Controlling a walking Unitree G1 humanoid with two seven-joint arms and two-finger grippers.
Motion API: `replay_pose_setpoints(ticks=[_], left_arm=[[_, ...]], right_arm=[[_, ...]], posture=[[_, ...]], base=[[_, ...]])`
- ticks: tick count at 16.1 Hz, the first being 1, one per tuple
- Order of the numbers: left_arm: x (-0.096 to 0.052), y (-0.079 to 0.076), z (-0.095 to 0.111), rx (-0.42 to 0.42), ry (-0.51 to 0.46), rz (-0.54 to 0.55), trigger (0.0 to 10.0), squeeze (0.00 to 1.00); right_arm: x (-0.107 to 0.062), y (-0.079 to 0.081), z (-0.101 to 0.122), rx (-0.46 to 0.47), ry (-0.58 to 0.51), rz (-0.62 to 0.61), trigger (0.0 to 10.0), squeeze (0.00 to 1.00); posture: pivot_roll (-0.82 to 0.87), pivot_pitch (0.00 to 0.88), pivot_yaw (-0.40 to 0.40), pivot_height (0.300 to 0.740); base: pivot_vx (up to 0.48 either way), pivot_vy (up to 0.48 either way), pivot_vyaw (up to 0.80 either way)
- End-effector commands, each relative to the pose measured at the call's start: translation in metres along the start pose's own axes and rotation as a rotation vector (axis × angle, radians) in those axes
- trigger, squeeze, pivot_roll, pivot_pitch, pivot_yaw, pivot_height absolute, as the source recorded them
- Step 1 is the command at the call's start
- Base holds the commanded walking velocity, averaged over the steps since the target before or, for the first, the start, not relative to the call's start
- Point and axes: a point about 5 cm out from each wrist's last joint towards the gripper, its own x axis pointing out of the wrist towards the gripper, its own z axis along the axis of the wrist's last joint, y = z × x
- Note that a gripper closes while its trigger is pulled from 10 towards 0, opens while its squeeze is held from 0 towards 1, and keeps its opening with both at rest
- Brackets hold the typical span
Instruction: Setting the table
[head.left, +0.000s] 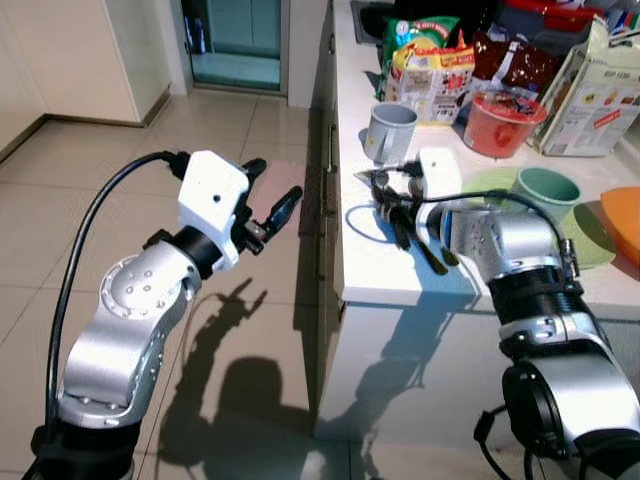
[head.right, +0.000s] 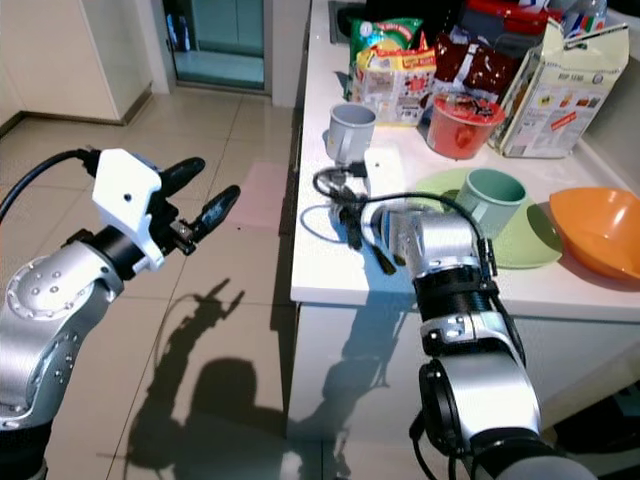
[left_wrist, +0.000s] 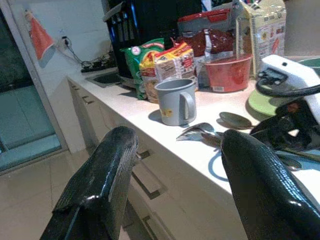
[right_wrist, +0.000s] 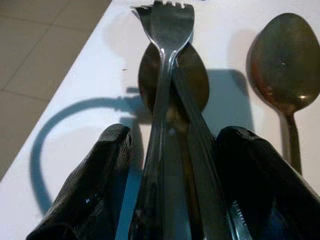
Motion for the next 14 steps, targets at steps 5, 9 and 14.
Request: replay_pose_setpoints(ticks=[5,9,14], left_arm=[[0.004,-0.001,0.003,0.007,0.001,-0.021,10.0,0.00],[0.004,0.000,0.004,0.011,-0.001,-0.018,10.0,0.00],[0.005,0.001,0.005,0.020,-0.002,-0.015,10.0,0.00]], right_arm=[[0.002,-0.010,0.002,0.041,0.007,-0.008,0.0,0.00],[0.002,-0.011,0.003,0.047,0.006,-0.012,0.0,0.00],[0.001,-0.018,0.008,0.040,-0.017,-0.043,0.0,0.00]], posture=[[0.04,0.000,-0.069,0.740],[0.04,0.000,-0.068,0.740],[0.04,0.000,-0.074,0.740]], base=[[0.000,0.000,0.00],[0.000,0.000,0.00],[0.000,0.000,0.00]])
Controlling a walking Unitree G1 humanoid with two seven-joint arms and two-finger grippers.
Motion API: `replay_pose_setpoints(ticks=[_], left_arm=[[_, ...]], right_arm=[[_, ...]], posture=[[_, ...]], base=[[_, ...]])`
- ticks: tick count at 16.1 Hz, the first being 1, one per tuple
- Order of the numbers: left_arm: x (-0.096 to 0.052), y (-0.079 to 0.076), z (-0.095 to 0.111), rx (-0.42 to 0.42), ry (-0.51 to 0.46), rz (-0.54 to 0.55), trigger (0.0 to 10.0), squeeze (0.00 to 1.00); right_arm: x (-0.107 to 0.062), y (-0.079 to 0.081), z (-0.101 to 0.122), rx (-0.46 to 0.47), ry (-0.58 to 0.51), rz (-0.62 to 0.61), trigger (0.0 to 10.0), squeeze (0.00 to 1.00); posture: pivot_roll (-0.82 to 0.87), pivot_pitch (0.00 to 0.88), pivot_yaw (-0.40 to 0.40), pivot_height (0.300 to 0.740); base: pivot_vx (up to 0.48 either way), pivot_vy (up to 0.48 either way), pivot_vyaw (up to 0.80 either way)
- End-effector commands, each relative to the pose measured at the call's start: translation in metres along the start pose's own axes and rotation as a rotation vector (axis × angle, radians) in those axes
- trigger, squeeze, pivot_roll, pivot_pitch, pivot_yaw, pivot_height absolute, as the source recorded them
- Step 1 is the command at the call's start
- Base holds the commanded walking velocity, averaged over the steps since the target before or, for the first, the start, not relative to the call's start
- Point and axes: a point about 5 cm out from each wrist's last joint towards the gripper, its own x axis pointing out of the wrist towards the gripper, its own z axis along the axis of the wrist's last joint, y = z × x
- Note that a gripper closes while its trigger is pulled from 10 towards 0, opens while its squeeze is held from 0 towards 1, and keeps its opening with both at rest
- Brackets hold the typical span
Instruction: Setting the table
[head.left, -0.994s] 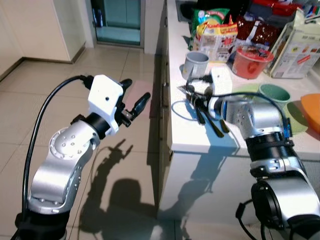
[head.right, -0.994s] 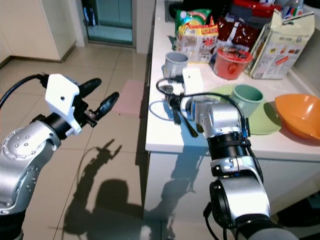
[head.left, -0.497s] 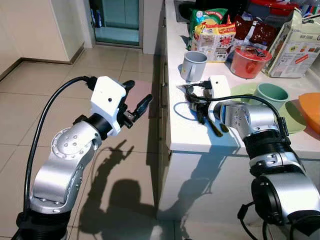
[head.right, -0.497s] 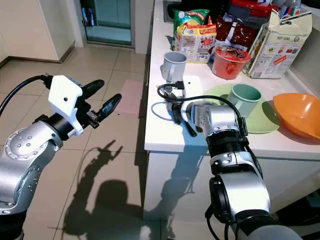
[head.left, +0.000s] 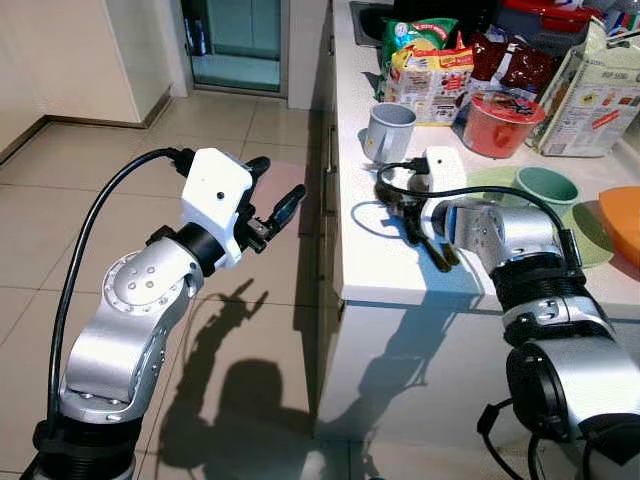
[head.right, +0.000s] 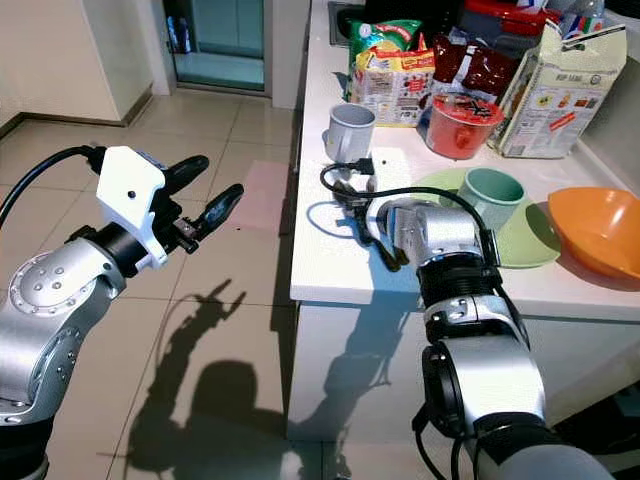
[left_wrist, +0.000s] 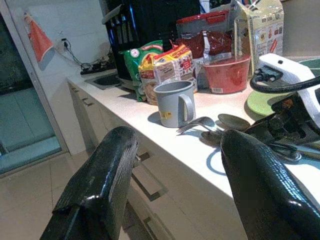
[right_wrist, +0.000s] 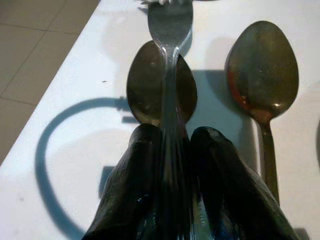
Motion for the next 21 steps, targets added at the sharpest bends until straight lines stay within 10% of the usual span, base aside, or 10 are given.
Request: replay_pose_setpoints(ticks=[1,16,21], left_arm=[[0.002,0.001,0.003,0.014,0.000,-0.005,10.0,0.00],[0.004,0.001,0.007,0.016,-0.017,-0.017,10.0,0.00],[0.004,0.000,0.008,0.014,-0.026,-0.013,10.0,0.00]], right_arm=[[-0.002,-0.007,0.005,0.008,-0.016,-0.022,0.0,0.00],[-0.024,-0.014,0.036,0.002,-0.153,-0.062,0.0,0.00],[-0.041,-0.006,0.055,0.124,-0.386,0.097,0.0,0.00]], posture=[[0.04,0.000,-0.074,0.740],[0.05,0.000,-0.062,0.740],[0.05,0.000,-0.060,0.740]], base=[[0.000,0.000,0.00],[0.000,0.000,0.00],[0.000,0.000,0.00]])
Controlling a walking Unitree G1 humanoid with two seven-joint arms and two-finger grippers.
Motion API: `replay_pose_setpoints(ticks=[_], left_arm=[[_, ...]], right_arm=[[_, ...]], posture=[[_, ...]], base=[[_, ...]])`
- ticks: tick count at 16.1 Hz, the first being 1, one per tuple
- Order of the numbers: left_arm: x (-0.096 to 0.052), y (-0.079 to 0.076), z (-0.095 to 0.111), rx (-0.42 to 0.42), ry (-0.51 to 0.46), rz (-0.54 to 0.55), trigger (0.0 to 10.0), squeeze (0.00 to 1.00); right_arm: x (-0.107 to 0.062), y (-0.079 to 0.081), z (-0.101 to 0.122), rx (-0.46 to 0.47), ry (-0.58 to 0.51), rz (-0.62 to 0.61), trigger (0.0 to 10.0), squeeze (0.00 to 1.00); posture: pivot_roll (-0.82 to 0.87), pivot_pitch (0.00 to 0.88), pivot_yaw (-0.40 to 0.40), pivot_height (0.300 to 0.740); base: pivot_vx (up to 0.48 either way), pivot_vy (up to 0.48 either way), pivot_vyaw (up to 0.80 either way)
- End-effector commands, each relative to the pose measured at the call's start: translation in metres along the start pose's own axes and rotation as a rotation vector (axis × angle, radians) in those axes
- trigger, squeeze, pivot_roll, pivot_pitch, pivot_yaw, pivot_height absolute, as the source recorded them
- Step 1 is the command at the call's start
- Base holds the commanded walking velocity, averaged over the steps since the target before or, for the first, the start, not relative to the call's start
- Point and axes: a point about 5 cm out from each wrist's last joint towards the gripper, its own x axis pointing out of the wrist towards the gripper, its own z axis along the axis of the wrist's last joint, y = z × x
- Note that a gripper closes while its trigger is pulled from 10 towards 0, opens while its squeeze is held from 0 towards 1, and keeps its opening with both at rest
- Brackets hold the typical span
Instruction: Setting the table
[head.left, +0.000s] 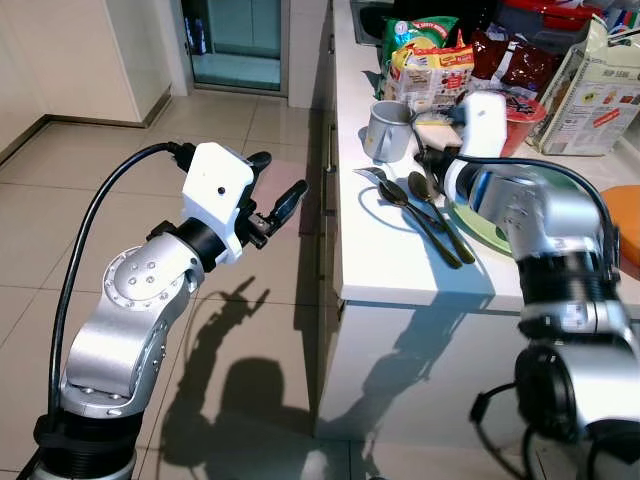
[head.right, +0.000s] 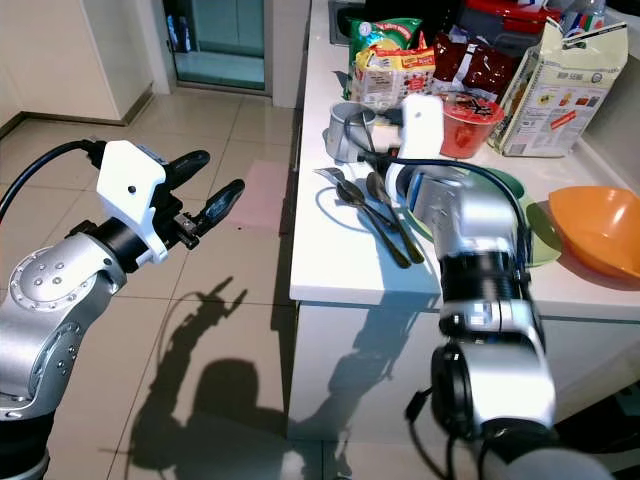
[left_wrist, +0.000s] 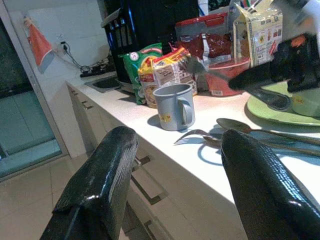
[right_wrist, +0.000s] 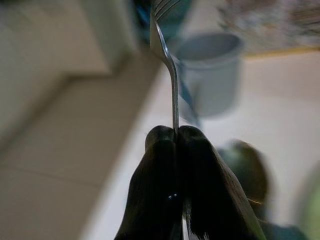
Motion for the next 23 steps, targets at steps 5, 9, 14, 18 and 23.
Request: replay_pose_setpoints(ticks=[5,9,14,18,23], left_arm=[[0.003,-0.002,0.006,-0.015,-0.057,0.060,10.0,0.00],[0.003,-0.001,0.003,-0.025,-0.063,0.110,10.0,0.00],[0.000,0.003,0.000,-0.044,-0.056,0.209,10.0,0.00],[-0.011,-0.009,-0.006,-0.106,-0.040,0.266,10.0,0.00],[-0.018,-0.012,-0.023,-0.137,-0.022,0.302,10.0,0.00]], right_arm=[[-0.047,0.007,0.021,0.390,-0.322,0.382,0.0,0.00],[-0.079,0.020,0.020,0.462,-0.438,0.538,0.0,0.00],[-0.091,0.037,0.018,0.336,-0.457,0.469,0.0,0.00],[-0.107,0.061,0.000,-0.179,-0.471,0.286,10.0,0.00],[-0.126,0.044,-0.027,-0.239,-0.509,0.104,10.0,0.00]], posture=[[0.04,0.000,-0.049,0.740],[0.03,0.000,-0.050,0.740],[0.03,0.000,-0.053,0.740],[0.02,0.000,-0.044,0.740],[0.01,0.000,-0.053,0.740]], base=[[0.000,0.000,0.00],[0.000,0.000,0.00],[0.000,0.000,0.00],[0.000,0.000,0.00],[0.000,0.000,0.00]])
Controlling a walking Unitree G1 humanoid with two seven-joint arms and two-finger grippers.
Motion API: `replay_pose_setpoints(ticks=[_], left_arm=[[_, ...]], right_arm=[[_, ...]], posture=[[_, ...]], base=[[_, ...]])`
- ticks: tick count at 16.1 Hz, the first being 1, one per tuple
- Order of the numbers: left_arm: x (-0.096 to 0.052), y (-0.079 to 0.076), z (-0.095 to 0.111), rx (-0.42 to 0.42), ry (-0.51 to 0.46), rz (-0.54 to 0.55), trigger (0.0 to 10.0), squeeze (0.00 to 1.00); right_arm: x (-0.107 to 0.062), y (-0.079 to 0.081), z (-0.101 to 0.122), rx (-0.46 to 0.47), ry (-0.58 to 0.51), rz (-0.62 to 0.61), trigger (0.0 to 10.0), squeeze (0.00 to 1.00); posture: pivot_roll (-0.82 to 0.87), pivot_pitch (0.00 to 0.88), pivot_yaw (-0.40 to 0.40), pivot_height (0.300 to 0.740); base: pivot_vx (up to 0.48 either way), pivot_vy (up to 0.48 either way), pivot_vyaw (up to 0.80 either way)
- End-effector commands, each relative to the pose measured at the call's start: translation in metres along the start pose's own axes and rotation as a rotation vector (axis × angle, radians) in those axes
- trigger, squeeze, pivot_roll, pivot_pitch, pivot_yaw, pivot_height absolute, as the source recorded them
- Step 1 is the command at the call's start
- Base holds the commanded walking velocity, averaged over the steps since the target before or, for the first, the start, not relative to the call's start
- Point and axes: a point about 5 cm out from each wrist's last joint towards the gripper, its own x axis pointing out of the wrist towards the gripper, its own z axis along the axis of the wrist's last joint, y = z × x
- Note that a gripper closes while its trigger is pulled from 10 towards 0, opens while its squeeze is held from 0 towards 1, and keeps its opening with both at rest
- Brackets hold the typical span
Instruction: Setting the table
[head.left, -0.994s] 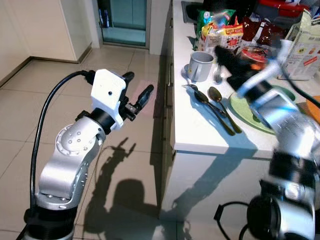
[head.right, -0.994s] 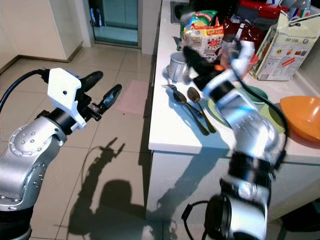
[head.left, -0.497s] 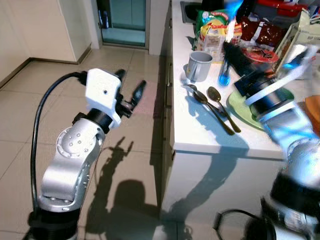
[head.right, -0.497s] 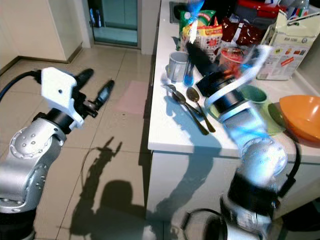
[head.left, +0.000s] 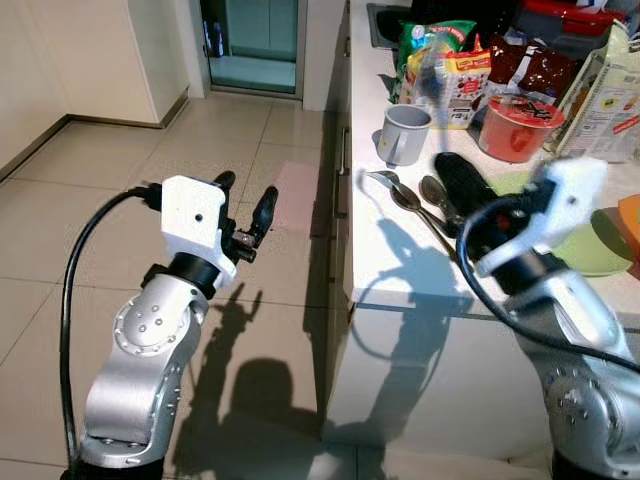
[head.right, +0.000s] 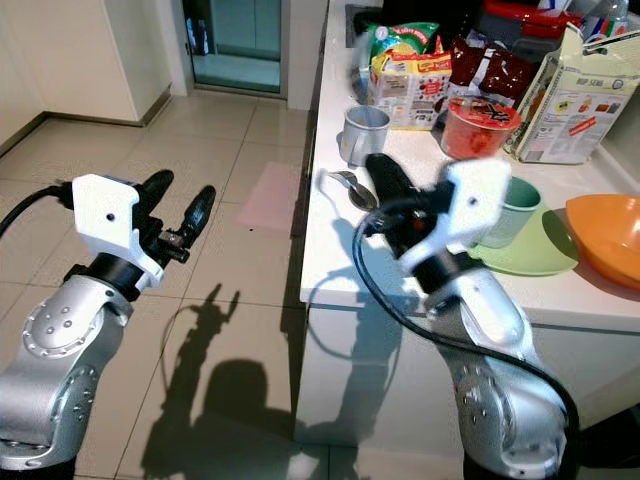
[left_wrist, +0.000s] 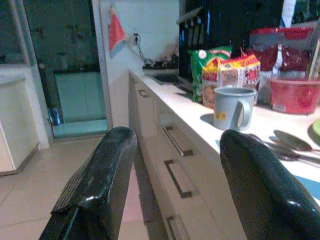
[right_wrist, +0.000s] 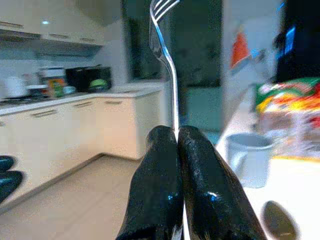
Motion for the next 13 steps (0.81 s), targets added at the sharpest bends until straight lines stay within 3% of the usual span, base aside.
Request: replay_pose_setpoints(ticks=[1,4,10,13], left_arm=[[-0.003,-0.001,0.000,0.013,-0.007,0.015,10.0,0.00],[-0.003,-0.004,-0.001,0.034,-0.007,-0.007,10.0,0.00],[-0.001,-0.005,0.001,0.041,-0.026,0.011,10.0,0.00],[-0.003,-0.008,0.001,0.042,-0.032,0.007,10.0,0.00]], right_arm=[[-0.005,-0.006,0.001,-0.064,-0.031,-0.051,10.0,0.00],[-0.018,-0.008,-0.009,-0.116,-0.032,-0.114,10.0,0.00],[-0.014,0.004,-0.011,-0.143,-0.077,-0.065,10.0,0.00],[-0.015,0.001,-0.013,-0.146,-0.080,-0.069,10.0,0.00]], posture=[[0.02,0.000,-0.055,0.740],[0.00,0.000,-0.045,0.740],[-0.01,0.000,-0.052,0.740],[0.02,0.000,-0.064,0.740]], base=[[0.000,0.000,0.00],[0.000,-0.177,0.00],[0.000,-0.454,0.00],[0.000,-0.461,0.00]])
